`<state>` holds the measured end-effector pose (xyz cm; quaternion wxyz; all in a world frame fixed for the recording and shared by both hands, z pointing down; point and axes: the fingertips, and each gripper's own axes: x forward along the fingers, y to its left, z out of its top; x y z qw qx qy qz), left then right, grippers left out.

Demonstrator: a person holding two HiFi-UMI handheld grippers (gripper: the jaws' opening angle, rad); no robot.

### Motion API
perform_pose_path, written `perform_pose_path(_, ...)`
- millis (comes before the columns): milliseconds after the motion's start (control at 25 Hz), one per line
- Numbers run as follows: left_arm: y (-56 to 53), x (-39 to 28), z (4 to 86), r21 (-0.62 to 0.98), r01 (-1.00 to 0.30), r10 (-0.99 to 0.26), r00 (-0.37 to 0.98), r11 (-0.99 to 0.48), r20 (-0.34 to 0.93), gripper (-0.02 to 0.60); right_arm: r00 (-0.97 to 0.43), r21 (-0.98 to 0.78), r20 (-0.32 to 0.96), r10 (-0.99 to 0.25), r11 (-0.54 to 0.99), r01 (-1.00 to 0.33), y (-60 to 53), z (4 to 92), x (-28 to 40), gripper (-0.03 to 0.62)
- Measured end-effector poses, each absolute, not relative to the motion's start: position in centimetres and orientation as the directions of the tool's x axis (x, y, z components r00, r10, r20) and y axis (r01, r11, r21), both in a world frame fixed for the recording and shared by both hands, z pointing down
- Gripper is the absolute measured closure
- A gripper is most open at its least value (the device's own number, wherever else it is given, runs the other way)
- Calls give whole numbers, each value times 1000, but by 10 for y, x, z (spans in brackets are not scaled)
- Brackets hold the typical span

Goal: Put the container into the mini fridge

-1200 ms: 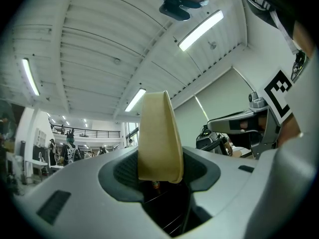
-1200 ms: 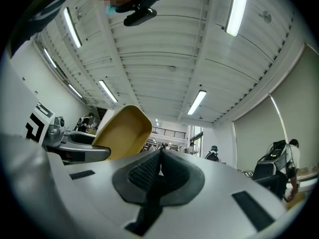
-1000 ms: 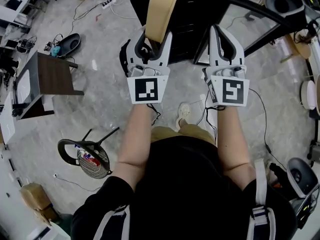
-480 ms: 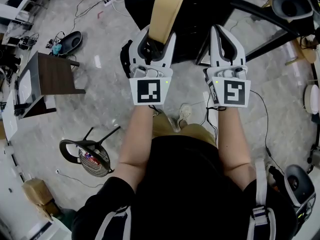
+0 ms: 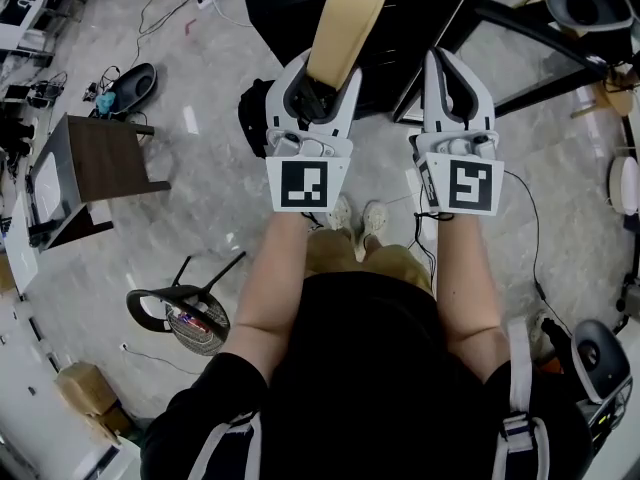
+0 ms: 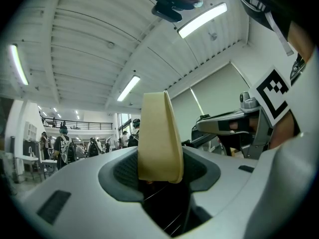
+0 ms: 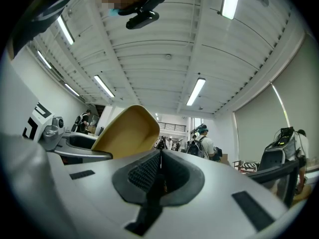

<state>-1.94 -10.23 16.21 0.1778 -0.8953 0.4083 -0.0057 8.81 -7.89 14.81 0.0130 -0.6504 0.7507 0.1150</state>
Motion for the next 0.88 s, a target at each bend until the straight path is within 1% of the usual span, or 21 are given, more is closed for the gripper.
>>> perform_pose_path(120, -110, -21, 171, -362, -691, -713, 695, -625, -95, 357, -133, 151, -167, -977, 108, -983, -89, 151, 86, 559)
perform_pose_path(520, -124, -30, 204, -329, -636, -661, 749, -699, -45, 357, -92, 194, -111, -990, 69, -979, -104, 178, 65, 558)
perform_pose_path(680, -124, -27, 217, -309, -625, -648, 761, -716, -39, 357, -75, 201, -96, -993, 55, -978, -105, 188, 67, 559)
perform_pose_path(880, -128, -18, 245, -294, -628, -658, 753, -721, 3, 357, -89, 194, -65, -994, 75, -978, -113, 210, 75, 559)
